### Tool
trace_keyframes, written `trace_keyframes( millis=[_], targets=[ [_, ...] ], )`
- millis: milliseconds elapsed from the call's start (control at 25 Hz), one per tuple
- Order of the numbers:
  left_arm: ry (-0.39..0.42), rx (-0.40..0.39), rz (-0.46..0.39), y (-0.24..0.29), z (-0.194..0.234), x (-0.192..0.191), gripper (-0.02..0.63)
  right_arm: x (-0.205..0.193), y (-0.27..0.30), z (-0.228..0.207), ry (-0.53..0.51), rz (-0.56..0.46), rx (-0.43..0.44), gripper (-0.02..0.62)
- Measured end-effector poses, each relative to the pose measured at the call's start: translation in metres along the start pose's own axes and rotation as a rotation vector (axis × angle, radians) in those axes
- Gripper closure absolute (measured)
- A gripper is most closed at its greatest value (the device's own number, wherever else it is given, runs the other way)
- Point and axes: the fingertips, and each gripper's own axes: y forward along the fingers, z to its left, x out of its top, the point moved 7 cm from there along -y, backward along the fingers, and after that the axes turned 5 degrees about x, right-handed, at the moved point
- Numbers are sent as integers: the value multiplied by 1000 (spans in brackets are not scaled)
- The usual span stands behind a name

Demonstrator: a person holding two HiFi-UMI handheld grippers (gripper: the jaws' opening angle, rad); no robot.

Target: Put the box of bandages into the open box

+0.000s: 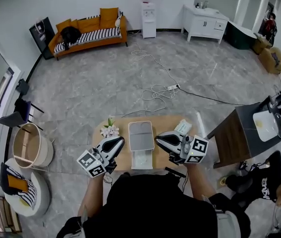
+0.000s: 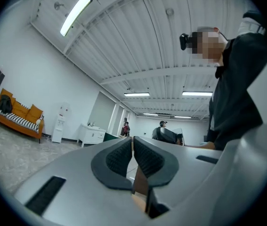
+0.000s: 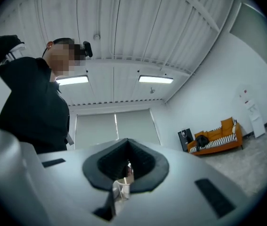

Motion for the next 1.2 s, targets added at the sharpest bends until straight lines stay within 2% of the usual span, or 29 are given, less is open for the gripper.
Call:
trace_keyframes(
  millis=[120,440,800,1040,1200],
  targets=[
    [0,27,-20,-2,3,7,580,5,3,-4,0,-11,19,584],
    [-21,28,-3,-4,-5,-2,580,-11,-1,-6,41,-10,16,584],
    [-12,-27,-22,16,-9,4,580,-3,-12,-8,27,-23,19,584],
    [-36,-86,-4,21,-15,-7,580,-14,-8,-8,52,25,16,584],
    [-16,-83,25,27,-15,-14,580,-16,-5,-10,42,44,22,584]
  ],
)
